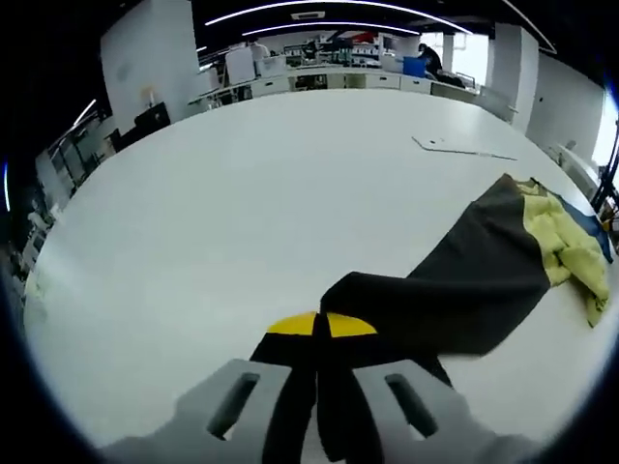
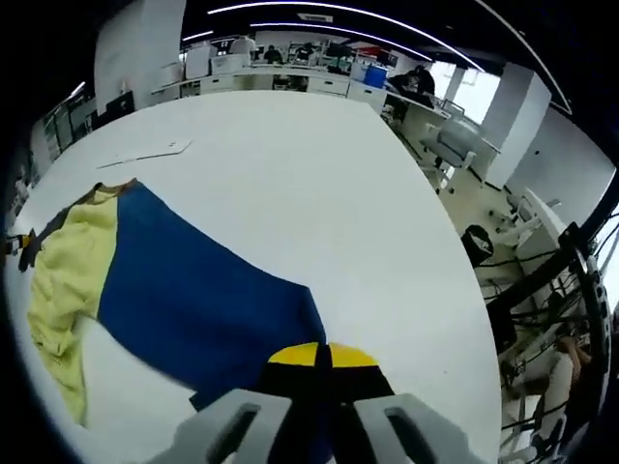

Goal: Fold the garment on the visible template until the final outline fits inside the template.

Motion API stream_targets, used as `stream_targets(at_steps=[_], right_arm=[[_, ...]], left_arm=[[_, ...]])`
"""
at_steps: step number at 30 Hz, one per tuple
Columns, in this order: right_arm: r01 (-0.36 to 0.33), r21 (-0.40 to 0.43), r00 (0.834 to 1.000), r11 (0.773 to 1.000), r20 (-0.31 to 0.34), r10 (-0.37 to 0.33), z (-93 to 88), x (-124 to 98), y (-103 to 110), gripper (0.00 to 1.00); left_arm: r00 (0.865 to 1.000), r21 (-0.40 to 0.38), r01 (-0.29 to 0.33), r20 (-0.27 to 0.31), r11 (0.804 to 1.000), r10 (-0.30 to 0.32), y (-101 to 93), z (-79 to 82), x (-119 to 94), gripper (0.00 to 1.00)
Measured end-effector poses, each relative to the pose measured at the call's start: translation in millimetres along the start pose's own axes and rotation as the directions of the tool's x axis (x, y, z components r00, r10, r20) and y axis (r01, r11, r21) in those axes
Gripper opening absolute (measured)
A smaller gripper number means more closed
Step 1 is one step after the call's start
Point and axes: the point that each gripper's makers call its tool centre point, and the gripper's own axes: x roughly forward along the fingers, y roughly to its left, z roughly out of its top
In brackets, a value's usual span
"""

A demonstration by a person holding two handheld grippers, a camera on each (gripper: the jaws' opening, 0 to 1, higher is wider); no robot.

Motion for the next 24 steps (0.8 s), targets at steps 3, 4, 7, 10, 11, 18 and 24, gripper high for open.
stream_targets(at_steps=[3,4,7,10,11,18,24], right_arm=[[-0.003,-0.001,1.000,1.000,0.002,0.003,0.9,0.1,-1.0,0.00],[-0.001,0.010,1.000,1.000,-0.001,0.001,0.2,0.4,-1.8,0.00],[0.000,0.034,1.000,0.999,-0.006,0.000,-1.4,1.2,-3.4,0.00],[-0.014,0.026,1.000,1.000,0.005,0.014,-0.8,0.6,-1.5,0.00],[-0.013,0.028,1.000,1.000,0.011,0.013,-0.2,0.0,-1.7,0.00],[-0.067,0.082,0.995,0.994,0.085,0.060,11.2,-9.5,11.5,0.41],[-0.180,0.043,0.975,0.983,0.142,0.173,25.1,-25.6,45.2,0.66]], left_arm=[[1.000,0.018,-0.004,-0.006,1.000,0.004,1.9,0.7,-1.6,0.00],[1.000,0.013,-0.007,-0.006,1.000,0.007,4.0,0.7,-2.0,0.00],[1.000,-0.003,-0.020,-0.003,1.000,0.020,8.3,1.3,-2.7,0.00],[1.000,-0.012,-0.013,0.001,1.000,0.013,6.8,1.3,-5.4,0.00],[1.000,-0.002,-0.014,-0.003,1.000,0.014,6.0,0.1,-7.3,0.00],[1.000,-0.001,-0.011,0.007,1.000,0.011,3.6,-4.2,-22.7,0.33],[0.998,0.020,0.033,0.048,0.999,-0.034,-8.5,-4.3,-38.7,0.57]])
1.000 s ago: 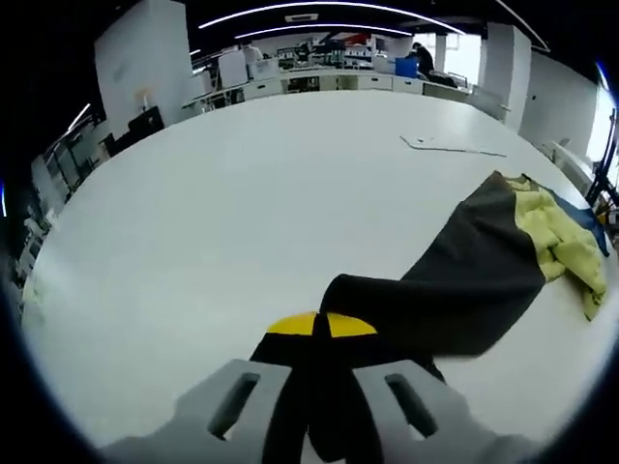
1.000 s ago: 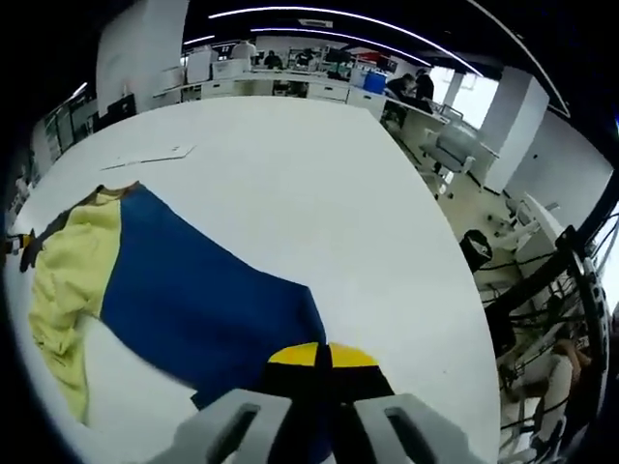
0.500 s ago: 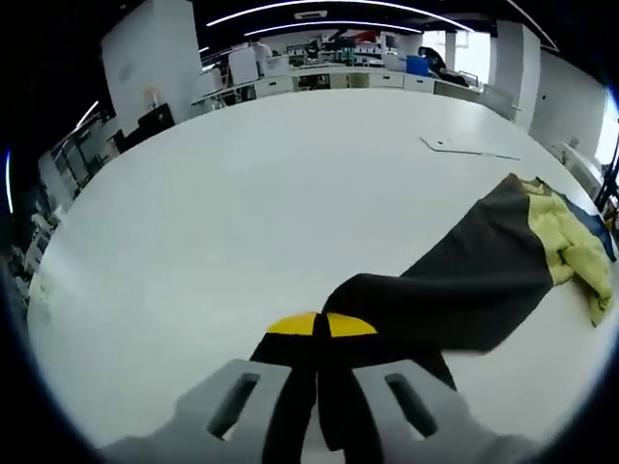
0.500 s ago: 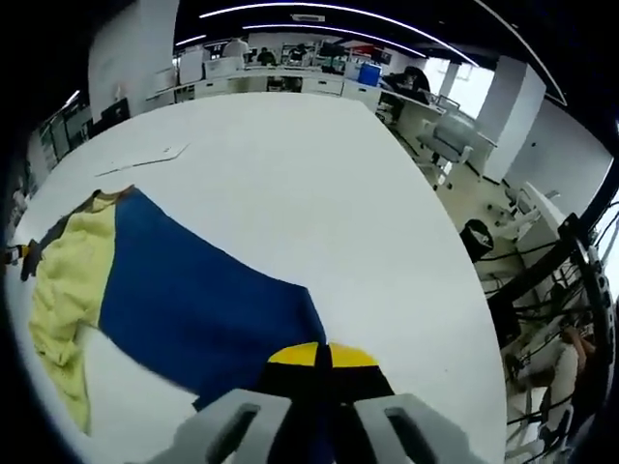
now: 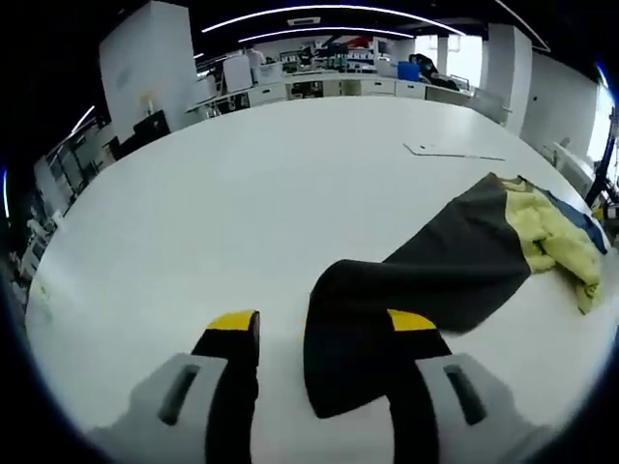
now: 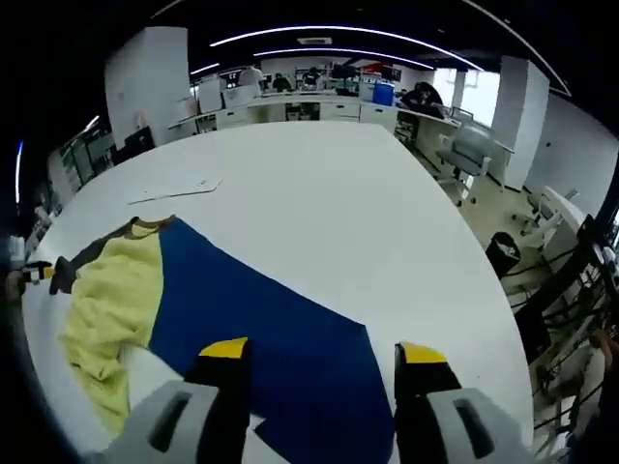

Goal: Fold the garment on the visible template until the final outline fits inside the template.

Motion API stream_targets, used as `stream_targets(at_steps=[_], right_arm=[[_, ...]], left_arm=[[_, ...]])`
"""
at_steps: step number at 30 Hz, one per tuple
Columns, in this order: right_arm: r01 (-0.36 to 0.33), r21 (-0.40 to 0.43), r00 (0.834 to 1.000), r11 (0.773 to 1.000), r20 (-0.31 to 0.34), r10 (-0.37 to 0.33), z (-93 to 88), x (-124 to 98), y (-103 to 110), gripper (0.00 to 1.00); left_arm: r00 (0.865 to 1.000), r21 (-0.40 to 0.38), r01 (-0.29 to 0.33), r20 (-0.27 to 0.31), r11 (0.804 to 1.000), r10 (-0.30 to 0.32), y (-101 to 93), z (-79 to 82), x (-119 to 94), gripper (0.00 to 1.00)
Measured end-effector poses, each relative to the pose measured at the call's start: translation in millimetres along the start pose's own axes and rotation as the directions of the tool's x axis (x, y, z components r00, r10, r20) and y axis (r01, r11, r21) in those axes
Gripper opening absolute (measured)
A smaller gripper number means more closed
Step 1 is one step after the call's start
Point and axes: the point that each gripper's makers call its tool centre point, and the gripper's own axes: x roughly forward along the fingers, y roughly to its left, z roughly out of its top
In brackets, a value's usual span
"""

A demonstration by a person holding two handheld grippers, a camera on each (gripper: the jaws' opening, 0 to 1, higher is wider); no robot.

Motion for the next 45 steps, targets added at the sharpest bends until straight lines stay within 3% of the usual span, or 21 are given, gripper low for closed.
stream_targets(at_steps=[7,12,15,19,22,31,34,37,39,43,45], right_arm=[[-0.137,-0.061,0.990,0.989,0.028,0.139,11.2,-13.3,52.3,0.88],[-0.237,-0.129,0.970,0.963,0.024,0.242,14.7,-24.7,96.4,0.95],[-0.269,-0.166,0.961,0.949,0.011,0.275,13.1,-29.3,120.2,0.98],[-0.346,-0.240,0.935,0.907,-0.016,0.353,9.0,-36.8,159.6,0.97],[-0.372,-0.261,0.925,0.891,-0.017,0.381,8.7,-37.6,179.4,0.95],[-0.514,-0.288,0.853,0.808,-0.071,0.517,-9.6,-46.1,250.1,0.91],[-0.532,-0.312,0.841,0.787,-0.089,0.533,-18.3,-48.8,269.2,0.85],[-0.547,-0.368,0.831,0.752,-0.134,0.540,-31.4,-50.2,285.5,0.80],[-0.539,-0.388,0.836,0.748,-0.137,0.531,-36.0,-49.3,293.8,0.76],[-0.532,-0.472,0.836,0.703,-0.156,0.527,-44.2,-50.8,307.4,0.59],[-0.505,-0.514,0.849,0.693,-0.152,0.506,-45.5,-48.8,309.9,0.55]], left_arm=[[0.994,0.034,0.069,0.087,0.997,-0.071,-21.6,6.9,-20.8,0.84],[0.979,0.034,0.143,0.141,0.989,-0.146,-41.0,11.6,-35.6,0.98],[0.973,0.064,0.169,0.150,0.984,-0.176,-50.0,11.2,-44.8,0.99],[0.965,0.082,0.199,0.156,0.977,-0.210,-61.7,7.9,-56.9,0.99],[0.961,0.100,0.209,0.162,0.973,-0.223,-67.4,5.3,-63.1,0.99],[0.947,0.140,0.256,0.159,0.956,-0.277,-98.5,-2.9,-87.0,0.99],[0.941,0.140,0.274,0.166,0.951,-0.296,-106.4,-4.2,-93.1,0.99],[0.935,0.155,0.293,0.161,0.944,-0.317,-116.1,-7.5,-99.5,0.99],[0.935,0.174,0.295,0.151,0.939,-0.321,-121.0,-10.4,-103.4,0.99],[0.933,0.206,0.295,0.151,0.933,-0.328,-129.9,-12.1,-112.2,0.98],[0.931,0.217,0.301,0.146,0.929,-0.336,-135.0,-14.2,-115.8,0.98]])
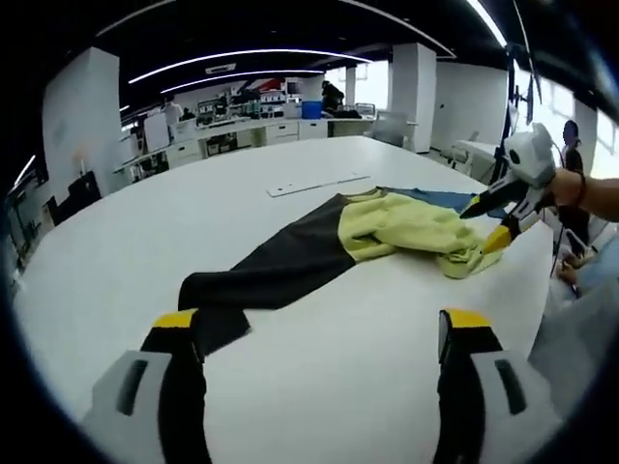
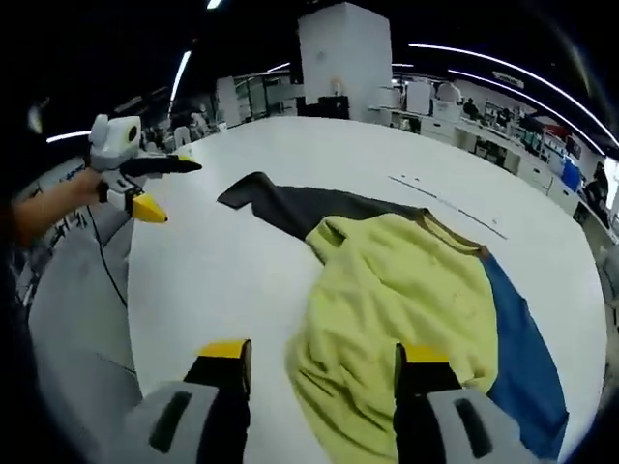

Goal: Fold the garment on the visible template until the final outline fits inside the template.

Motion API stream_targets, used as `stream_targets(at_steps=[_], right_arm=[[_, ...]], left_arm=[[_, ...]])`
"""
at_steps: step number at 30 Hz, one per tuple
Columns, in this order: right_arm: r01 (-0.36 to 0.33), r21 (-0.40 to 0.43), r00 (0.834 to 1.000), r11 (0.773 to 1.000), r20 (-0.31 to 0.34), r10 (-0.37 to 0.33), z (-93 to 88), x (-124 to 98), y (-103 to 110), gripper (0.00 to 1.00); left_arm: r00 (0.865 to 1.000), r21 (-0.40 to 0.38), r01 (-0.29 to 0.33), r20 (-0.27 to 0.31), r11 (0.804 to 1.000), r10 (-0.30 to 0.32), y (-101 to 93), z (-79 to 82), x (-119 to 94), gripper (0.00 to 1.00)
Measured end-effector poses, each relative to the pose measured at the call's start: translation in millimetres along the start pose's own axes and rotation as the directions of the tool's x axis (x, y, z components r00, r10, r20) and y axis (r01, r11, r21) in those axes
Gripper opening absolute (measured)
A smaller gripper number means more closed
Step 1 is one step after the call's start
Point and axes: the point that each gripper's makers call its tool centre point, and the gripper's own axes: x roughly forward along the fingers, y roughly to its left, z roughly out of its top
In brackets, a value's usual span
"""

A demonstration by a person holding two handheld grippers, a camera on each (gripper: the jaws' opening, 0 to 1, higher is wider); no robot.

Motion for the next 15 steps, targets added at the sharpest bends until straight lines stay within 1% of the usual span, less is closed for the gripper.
stream_targets(at_steps=[1,2,4,5,8,11,14,15], right_arm=[[-0.008,-0.031,1.000,0.999,-0.005,0.008,0.4,1.2,4.5,0.52],[-0.010,-0.038,1.000,0.999,0.003,0.010,2.1,1.8,7.2,0.47],[-0.018,-0.057,1.000,0.998,0.021,0.019,5.9,3.7,12.7,0.41],[-0.023,-0.053,0.999,0.998,0.027,0.024,6.7,4.7,14.6,0.39],[-0.051,-0.042,0.998,0.998,0.029,0.052,6.6,11.1,23.8,0.35],[-0.061,-0.044,0.998,0.997,0.009,0.061,3.3,19.6,29.8,0.34],[-0.056,-0.091,0.998,0.994,-0.029,0.054,-3.1,29.8,32.9,0.34],[-0.047,-0.106,0.998,0.993,-0.048,0.042,-6.9,34.5,32.0,0.33]], left_arm=[[1.000,0.004,0.002,-0.002,1.000,-0.002,-3.2,-0.7,-1.1,0.99],[1.000,0.009,0.004,-0.004,1.000,-0.004,-5.4,-1.4,-2.0,0.99],[1.000,0.011,0.017,-0.006,1.000,-0.017,-11.3,-3.3,-4.2,0.99],[1.000,0.007,0.023,0.000,1.000,-0.023,-14.5,-3.8,-5.5,0.99],[0.999,-0.004,0.040,0.002,0.999,-0.040,-21.1,-6.4,-6.7,0.99],[0.998,-0.008,0.054,-0.009,0.999,-0.054,-27.4,-12.7,-5.9,0.99],[0.997,-0.012,0.071,-0.023,0.997,-0.071,-36.5,-19.0,-5.3,0.98],[0.997,-0.015,0.075,-0.025,0.997,-0.076,-38.7,-19.9,-5.2,0.98]])
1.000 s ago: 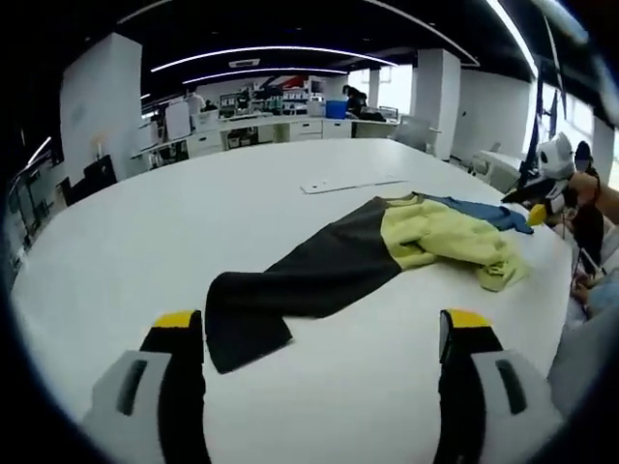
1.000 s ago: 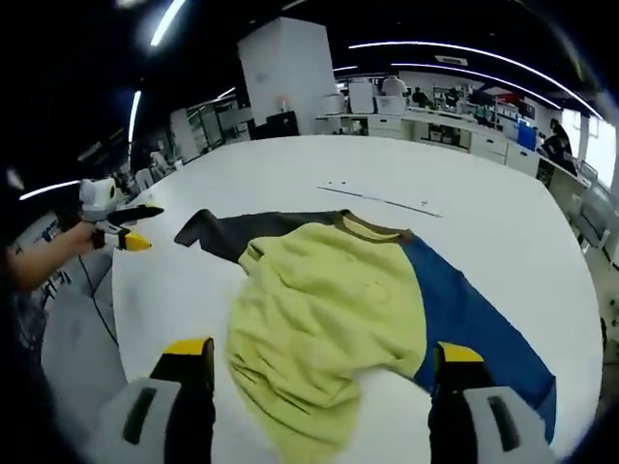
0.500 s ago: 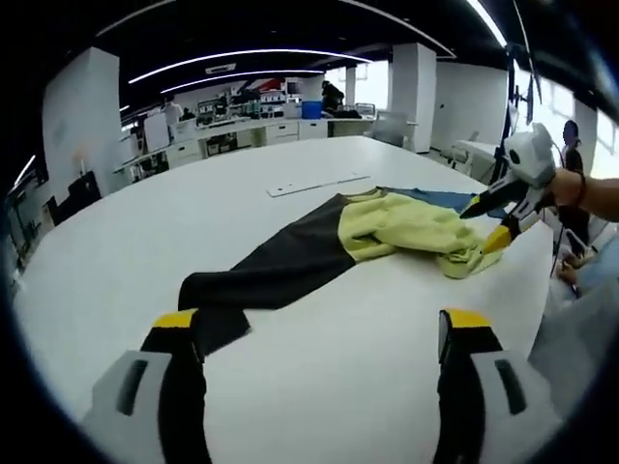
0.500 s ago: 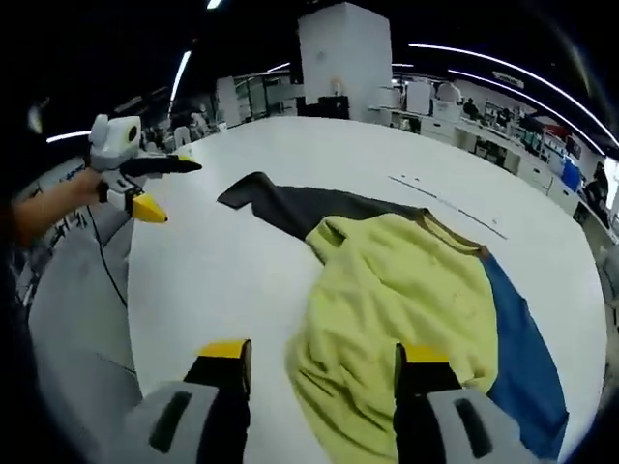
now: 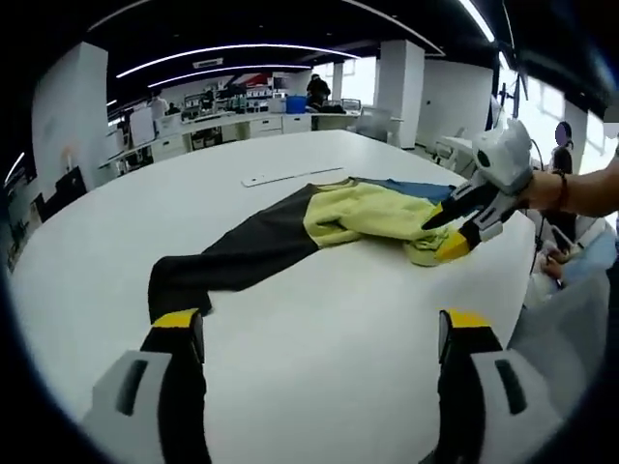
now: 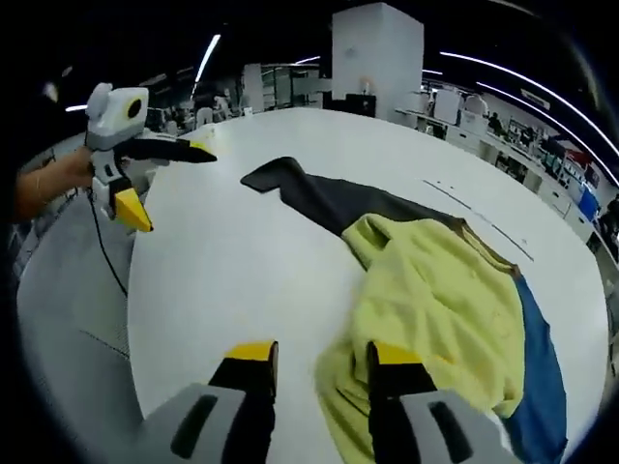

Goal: Fold the garment on the visible template until the final outline fits inside the template.

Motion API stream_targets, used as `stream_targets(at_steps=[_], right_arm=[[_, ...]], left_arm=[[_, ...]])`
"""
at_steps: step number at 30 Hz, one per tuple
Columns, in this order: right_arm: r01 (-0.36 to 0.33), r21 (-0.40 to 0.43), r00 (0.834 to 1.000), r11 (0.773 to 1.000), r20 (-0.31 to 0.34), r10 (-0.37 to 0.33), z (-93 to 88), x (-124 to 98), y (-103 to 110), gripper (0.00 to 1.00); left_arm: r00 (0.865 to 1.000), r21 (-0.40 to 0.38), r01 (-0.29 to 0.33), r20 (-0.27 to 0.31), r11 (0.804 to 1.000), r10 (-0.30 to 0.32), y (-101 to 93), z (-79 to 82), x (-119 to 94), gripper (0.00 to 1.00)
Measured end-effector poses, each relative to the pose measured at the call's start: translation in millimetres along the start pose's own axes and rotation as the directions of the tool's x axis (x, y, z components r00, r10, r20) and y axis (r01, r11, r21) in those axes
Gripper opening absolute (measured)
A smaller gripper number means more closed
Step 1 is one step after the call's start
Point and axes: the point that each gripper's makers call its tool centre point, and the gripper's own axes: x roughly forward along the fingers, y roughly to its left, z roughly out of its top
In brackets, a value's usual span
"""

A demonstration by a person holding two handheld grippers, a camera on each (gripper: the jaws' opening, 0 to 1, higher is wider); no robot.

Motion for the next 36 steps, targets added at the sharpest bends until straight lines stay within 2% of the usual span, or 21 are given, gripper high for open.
stream_targets(at_steps=[3,5,6,10,13,16,19,22,25,26,29,36], right_arm=[[0.038,0.027,0.998,0.999,-0.048,-0.036,-9.2,6.6,-6.6,0.25],[0.034,0.037,0.998,0.999,-0.051,-0.032,-9.7,11.8,-8.1,0.25],[0.037,0.050,0.997,0.998,-0.074,-0.034,-13.7,13.3,-8.2,0.25],[0.049,0.011,0.993,0.999,-0.109,-0.047,-18.7,16.1,-7.5,0.25],[0.071,-0.062,0.988,0.996,-0.130,-0.079,-23.5,18.3,-13.1,0.22],[0.092,-0.057,0.988,0.994,-0.119,-0.099,-23.2,17.4,-20.5,0.13],[0.087,0.086,0.992,0.993,-0.100,-0.078,-22.0,16.7,-24.6,0.07],[0.073,0.155,0.993,0.985,-0.102,-0.057,-21.4,15.2,-27.3,0.04],[0.061,0.158,0.995,0.985,-0.089,-0.047,-14.4,5.9,-27.3,0.02],[0.047,0.170,0.998,0.984,-0.057,-0.038,-6.4,-0.1,-26.9,0.02],[0.046,0.174,0.999,0.984,-0.023,-0.043,6.4,-17.8,-31.5,0.02],[0.058,0.149,0.998,0.987,0.006,-0.059,25.7,-43.9,-43.0,0.02]], left_arm=[[1.000,-0.005,0.003,-0.008,1.000,-0.003,-1.6,-2.8,0.9,0.98],[1.000,-0.014,0.010,-0.008,1.000,-0.010,-2.1,-3.5,1.0,0.98],[1.000,-0.020,0.011,-0.007,1.000,-0.011,-2.0,-3.6,0.7,0.98],[1.000,-0.010,0.008,-0.015,1.000,-0.009,-1.0,-4.5,-0.8,0.98],[1.000,-0.012,0.017,-0.024,1.000,-0.017,-0.9,-7.1,-0.2,0.98],[0.999,-0.003,0.028,-0.030,1.000,-0.028,-3.3,-8.9,0.6,0.98],[0.999,0.011,0.047,-0.021,0.999,-0.047,-8.5,-7.9,3.0,0.99],[0.998,0.022,0.063,-0.018,0.998,-0.063,-14.2,-6.7,5.6,0.99],[0.997,0.062,0.078,-0.022,0.995,-0.077,-19.6,-5.0,7.2,0.98],[0.996,0.080,0.084,-0.021,0.993,-0.083,-22.3,-3.6,8.0,0.98],[0.995,0.119,0.101,-0.025,0.988,-0.099,-29.6,-1.0,10.8,0.98],[0.991,0.134,0.132,-0.029,0.982,-0.129,-41.0,3.1,21.3,0.96]])
